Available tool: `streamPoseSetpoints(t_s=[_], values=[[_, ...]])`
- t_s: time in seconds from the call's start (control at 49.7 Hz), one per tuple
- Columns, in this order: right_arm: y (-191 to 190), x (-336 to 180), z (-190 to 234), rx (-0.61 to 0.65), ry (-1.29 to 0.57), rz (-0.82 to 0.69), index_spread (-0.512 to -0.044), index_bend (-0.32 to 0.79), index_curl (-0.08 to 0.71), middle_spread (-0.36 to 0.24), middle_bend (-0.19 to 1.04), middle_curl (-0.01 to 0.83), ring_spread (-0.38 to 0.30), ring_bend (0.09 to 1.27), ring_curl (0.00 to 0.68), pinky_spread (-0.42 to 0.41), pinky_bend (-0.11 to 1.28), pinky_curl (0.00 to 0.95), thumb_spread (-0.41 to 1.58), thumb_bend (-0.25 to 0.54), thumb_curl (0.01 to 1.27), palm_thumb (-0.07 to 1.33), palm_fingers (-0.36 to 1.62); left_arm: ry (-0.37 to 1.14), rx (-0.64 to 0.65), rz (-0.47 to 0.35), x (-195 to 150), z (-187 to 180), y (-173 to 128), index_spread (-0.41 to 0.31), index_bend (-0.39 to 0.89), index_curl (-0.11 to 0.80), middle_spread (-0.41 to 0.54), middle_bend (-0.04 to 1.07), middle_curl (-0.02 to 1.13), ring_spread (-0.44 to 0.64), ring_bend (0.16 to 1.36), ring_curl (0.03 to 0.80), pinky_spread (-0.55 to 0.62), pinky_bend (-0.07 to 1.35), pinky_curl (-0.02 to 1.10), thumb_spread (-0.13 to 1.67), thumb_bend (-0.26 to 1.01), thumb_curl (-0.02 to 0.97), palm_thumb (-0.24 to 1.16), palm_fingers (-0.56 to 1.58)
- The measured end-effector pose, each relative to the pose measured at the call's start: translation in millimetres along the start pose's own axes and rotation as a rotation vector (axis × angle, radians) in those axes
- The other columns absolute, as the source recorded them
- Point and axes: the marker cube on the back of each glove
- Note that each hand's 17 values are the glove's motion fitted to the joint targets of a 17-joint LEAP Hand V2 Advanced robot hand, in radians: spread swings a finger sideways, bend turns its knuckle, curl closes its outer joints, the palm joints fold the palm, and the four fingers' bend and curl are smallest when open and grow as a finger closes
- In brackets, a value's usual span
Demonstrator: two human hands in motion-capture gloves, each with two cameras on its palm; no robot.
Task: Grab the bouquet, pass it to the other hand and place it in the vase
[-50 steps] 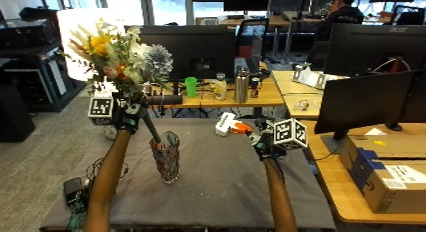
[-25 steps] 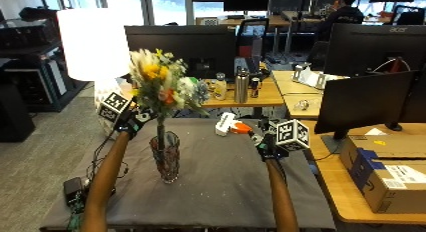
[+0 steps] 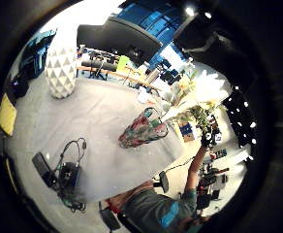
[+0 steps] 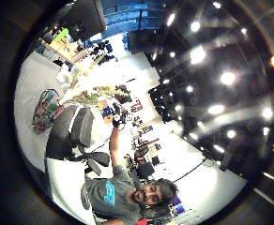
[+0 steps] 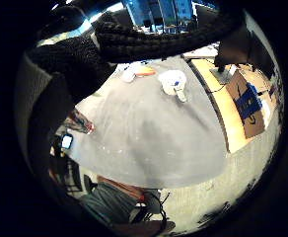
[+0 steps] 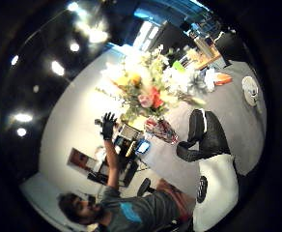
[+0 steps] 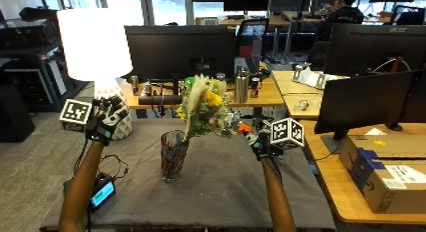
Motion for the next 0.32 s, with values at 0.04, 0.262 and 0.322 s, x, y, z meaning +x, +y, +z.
streamPoseSetpoints(t_s=[0.04,0.262,0.322], values=[[-0.3,-2.3,2.5,-0.002,0.001,-0.007,-0.267,0.16,0.372,-0.029,0.17,0.393,0.123,0.2,0.354,0.359,0.4,0.359,1.02,-0.018,0.57,0.96,0.72,0.061,0.015,-0.132,3.8,-0.7,10.9,0.081,0.11,0.219,0.106,0.19,0.42,0.12,0.7,0.359,0.36,0.53,0.38,1.11,-0.02,0.288,0.66,0.31],[0.2,-7.8,17.2,-0.03,0.002,-0.019,-0.266,0.16,0.377,-0.026,0.17,0.384,0.132,0.19,0.35,0.364,0.41,0.367,1.03,-0.02,0.57,0.95,0.69,0.087,0.044,-0.139,3.8,-7.5,30.3,0.046,0.13,0.234,0.093,0.19,0.4,0.12,0.68,0.345,0.37,0.48,0.36,1.1,-0.02,0.292,0.63,0.33],[-0.1,-6.2,20.1,-0.031,-0.002,-0.023,-0.267,0.16,0.377,-0.024,0.17,0.382,0.14,0.19,0.346,0.363,0.41,0.369,1.03,-0.022,0.56,0.94,0.68,0.103,0.05,-0.126,2.1,-8.2,31.3,0.043,0.13,0.236,0.091,0.19,0.4,0.12,0.68,0.343,0.37,0.47,0.36,1.1,-0.03,0.291,0.61,0.33]])
